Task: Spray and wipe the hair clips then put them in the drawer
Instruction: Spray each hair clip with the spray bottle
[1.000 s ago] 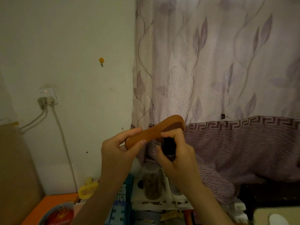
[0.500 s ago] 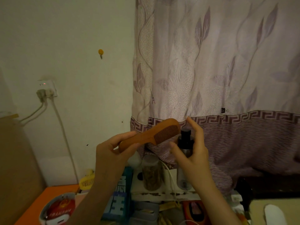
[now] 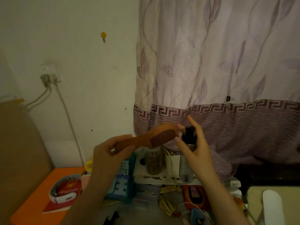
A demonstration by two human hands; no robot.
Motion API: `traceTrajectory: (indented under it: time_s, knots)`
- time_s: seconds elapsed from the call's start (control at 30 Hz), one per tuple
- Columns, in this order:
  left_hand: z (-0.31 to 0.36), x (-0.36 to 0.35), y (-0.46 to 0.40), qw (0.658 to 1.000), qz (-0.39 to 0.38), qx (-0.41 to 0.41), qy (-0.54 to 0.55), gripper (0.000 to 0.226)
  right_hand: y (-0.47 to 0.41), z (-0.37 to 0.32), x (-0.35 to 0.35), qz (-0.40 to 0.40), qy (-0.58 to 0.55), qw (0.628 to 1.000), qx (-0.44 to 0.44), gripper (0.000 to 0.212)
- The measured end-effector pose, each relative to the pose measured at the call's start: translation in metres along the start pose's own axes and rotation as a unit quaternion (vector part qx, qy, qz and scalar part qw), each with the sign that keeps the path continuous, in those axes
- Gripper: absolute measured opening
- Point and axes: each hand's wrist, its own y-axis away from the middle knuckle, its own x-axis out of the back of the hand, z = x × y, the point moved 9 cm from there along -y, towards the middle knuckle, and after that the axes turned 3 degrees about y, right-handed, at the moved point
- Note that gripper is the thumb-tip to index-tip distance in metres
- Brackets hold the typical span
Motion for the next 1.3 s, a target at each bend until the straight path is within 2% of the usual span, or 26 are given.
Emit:
traceTrajectory:
  time_s: [0.47,0.83,1.13,1.3]
  knots:
    - [-0.034,0.009,0.034,0.998,0.008,0.059,-0.007,0.031,0.029,0.035,-0.019,-0.028,-0.015,0.998,-0.045,0.066]
    - [-0.113,0.036,0.110,0.976,0.075,0.206,-0.021,0.028,0.096,0.100,-0.052,-0.101,-0.001,0.982,-0.159,0.066]
    - [-0.171,0.066,0.176,0.953,0.111,0.279,-0.030,0.026,0.169,0.156,-0.095,-0.172,-0.010,0.952,-0.254,0.065]
    - [-0.214,0.090,0.199,0.937,0.118,0.327,-0.045,0.026,0.197,0.179,-0.115,-0.185,0.008,0.939,-0.291,0.061]
